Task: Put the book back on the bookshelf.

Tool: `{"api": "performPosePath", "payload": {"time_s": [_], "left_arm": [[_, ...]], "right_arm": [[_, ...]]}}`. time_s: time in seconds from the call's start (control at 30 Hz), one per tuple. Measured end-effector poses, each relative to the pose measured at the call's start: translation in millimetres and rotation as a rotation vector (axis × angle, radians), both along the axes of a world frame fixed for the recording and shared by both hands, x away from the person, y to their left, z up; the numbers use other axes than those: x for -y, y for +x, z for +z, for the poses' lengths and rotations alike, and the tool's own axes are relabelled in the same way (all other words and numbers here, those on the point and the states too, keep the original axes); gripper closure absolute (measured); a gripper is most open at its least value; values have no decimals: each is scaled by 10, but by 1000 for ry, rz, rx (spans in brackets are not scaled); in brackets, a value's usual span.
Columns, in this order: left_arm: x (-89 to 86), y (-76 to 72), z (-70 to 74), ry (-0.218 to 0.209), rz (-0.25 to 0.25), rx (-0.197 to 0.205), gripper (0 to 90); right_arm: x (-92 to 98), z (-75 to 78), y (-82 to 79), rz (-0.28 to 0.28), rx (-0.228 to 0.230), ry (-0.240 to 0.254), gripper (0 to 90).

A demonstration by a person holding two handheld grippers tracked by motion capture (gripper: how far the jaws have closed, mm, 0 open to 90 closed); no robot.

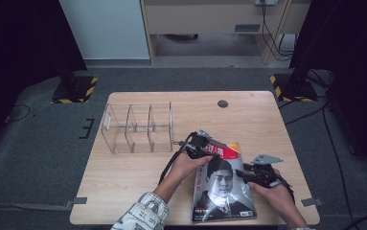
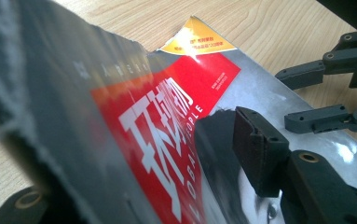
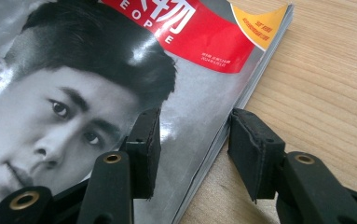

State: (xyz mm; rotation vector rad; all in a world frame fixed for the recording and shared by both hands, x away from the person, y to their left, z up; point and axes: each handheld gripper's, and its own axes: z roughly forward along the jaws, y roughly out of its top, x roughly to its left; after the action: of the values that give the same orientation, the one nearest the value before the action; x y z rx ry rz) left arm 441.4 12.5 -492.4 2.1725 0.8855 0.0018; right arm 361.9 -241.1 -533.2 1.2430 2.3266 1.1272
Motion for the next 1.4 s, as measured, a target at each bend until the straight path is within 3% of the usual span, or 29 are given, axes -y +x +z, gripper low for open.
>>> {"api": "performPosePath", "payload": {"time_s": [0.23, 0.57, 0.77, 0.9, 1.03, 1.23, 1.4], "left_arm": [[-2, 16, 30, -6, -18, -14, 585], [-45, 20, 68, -8, 13, -34, 787], [-70, 7, 83, -33, 31, -43, 805], [-81, -2, 112, -51, 28, -41, 812], [-94, -5, 130, -64, 29, -42, 820], [-111, -19, 185, -86, 30, -34, 835], [-114, -21, 214, -87, 27, -26, 843]], "right_arm": [[-2, -3, 3, 7, 6, -1, 538], [-6, -5, 0, 11, 4, 0, 522], [-36, -6, 5, 10, 5, -6, 432], [7, 18, 26, 0, -17, 16, 378], [134, 77, 39, -61, 9, 64, 375], [258, 81, 64, -160, 44, 15, 370], [309, 66, 75, -194, 41, -14, 387]]}}
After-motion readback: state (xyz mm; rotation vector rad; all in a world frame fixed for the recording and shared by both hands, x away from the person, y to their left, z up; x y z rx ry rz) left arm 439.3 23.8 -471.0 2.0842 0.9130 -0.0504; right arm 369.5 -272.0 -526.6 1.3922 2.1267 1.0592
